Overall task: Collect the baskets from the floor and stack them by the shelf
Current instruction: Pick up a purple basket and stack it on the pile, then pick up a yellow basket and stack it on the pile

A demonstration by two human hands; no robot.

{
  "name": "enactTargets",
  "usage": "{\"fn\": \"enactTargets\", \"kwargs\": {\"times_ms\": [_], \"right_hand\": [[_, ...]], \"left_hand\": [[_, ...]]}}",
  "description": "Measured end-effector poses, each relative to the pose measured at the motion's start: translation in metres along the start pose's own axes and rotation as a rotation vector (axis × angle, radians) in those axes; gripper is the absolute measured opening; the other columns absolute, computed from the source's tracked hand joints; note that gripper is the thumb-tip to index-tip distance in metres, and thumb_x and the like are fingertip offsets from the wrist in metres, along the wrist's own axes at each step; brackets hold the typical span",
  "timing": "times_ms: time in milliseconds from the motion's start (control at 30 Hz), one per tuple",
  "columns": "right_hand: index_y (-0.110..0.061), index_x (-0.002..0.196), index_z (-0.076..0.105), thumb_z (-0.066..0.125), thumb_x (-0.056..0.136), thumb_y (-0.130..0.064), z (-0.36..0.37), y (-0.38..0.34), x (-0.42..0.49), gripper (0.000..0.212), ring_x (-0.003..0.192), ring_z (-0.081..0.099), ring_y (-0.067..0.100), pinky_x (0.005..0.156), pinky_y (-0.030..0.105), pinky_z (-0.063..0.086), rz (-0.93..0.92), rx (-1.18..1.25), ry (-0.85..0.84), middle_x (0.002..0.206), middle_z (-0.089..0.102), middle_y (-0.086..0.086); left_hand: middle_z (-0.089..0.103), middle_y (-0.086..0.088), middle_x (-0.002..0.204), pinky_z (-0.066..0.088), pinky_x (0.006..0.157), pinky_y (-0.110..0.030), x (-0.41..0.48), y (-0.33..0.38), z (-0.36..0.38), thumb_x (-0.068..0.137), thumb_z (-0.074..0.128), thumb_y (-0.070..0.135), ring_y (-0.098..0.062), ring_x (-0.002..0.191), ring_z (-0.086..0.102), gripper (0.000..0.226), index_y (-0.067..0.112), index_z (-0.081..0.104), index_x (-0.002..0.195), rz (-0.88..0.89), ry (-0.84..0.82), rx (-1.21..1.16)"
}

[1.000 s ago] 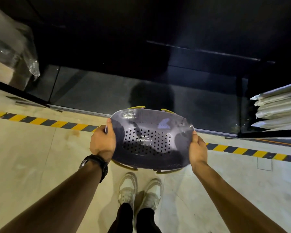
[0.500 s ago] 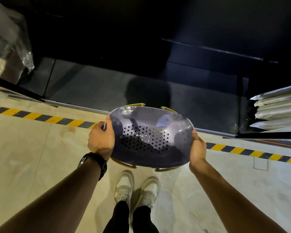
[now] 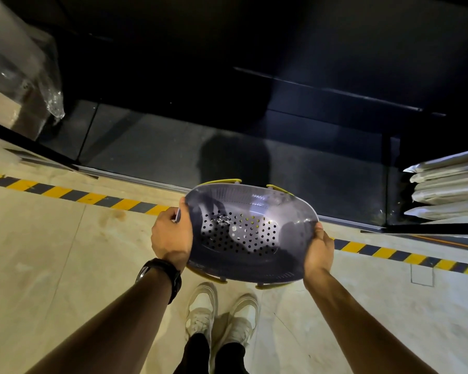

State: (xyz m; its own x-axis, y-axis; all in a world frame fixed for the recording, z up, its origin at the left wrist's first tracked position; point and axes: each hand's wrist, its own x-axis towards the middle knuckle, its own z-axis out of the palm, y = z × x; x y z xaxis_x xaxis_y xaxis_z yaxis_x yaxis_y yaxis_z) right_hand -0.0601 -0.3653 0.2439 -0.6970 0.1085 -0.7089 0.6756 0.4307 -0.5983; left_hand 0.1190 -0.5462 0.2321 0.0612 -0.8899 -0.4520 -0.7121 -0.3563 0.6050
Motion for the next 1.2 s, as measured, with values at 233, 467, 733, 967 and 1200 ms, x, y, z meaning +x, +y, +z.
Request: {"fn": "enactTargets", "kwargs": {"times_ms": [233, 467, 733, 967, 1200], "right_hand": [[-0.008, 0.130, 0.055, 0.038, 0.103, -0.044, -0.016, -0.014, -0.015, 0.048, 0.125, 0.053, 0.037, 0.109, 0.054, 0.041, 0.023, -0.108, -0.072, 0.138, 0.055, 0.014], [-0.006, 0.132, 0.055, 0.059, 0.096, -0.032, -0.009, -0.085, -0.092, 0.045, 0.125, 0.043, 0.034, 0.106, 0.045, 0.039, -0.599, -0.606, -0.022, 0.133, 0.045, 0.014], [-0.015, 0.139, 0.048, 0.059, 0.094, -0.042, 0.057, -0.206, -0.240, 0.053, 0.129, 0.041, 0.028, 0.105, 0.041, 0.038, -0.851, -0.761, -0.217, 0.137, 0.045, 0.007], [-0.022, 0.150, 0.033, 0.050, 0.092, -0.057, 0.089, -0.243, -0.386, 0.070, 0.132, 0.040, 0.023, 0.104, 0.038, 0.038, -1.462, -1.196, -0.462, 0.145, 0.039, 0.001], [-0.022, 0.151, 0.030, 0.049, 0.093, -0.056, 0.098, -0.254, -0.515, 0.071, 0.134, 0.036, 0.026, 0.104, 0.040, 0.038, -1.860, -1.221, -0.607, 0.150, 0.035, 0.006]], "left_hand": [[0.062, 0.001, 0.078, 0.044, 0.073, -0.035, -0.001, 0.003, -0.018, 0.097, 0.043, 0.062, -0.024, 0.081, 0.058, 0.044, 0.027, 0.061, 0.076, -0.041, -0.111, -0.022], [0.063, 0.004, 0.107, 0.044, 0.080, -0.035, -0.006, 0.024, -0.125, 0.094, 0.049, 0.062, -0.018, 0.089, 0.055, 0.034, 0.032, 0.063, 0.100, 0.080, -0.071, 0.041], [0.069, -0.006, 0.117, 0.048, 0.087, -0.041, -0.015, 0.081, -0.320, 0.096, 0.053, 0.054, -0.027, 0.102, 0.064, 0.051, 0.015, 0.064, 0.127, 0.132, 0.121, 0.081], [0.061, 0.000, 0.126, 0.051, 0.089, -0.037, -0.078, 0.109, -0.451, 0.094, 0.048, 0.061, -0.021, 0.117, 0.057, 0.054, 0.026, 0.059, 0.133, 0.260, 0.272, 0.423], [0.057, 0.003, 0.128, 0.049, 0.086, -0.034, -0.157, 0.111, -0.545, 0.094, 0.041, 0.066, -0.020, 0.118, 0.053, 0.060, 0.031, 0.050, 0.142, 0.225, 0.481, 0.509]]}}
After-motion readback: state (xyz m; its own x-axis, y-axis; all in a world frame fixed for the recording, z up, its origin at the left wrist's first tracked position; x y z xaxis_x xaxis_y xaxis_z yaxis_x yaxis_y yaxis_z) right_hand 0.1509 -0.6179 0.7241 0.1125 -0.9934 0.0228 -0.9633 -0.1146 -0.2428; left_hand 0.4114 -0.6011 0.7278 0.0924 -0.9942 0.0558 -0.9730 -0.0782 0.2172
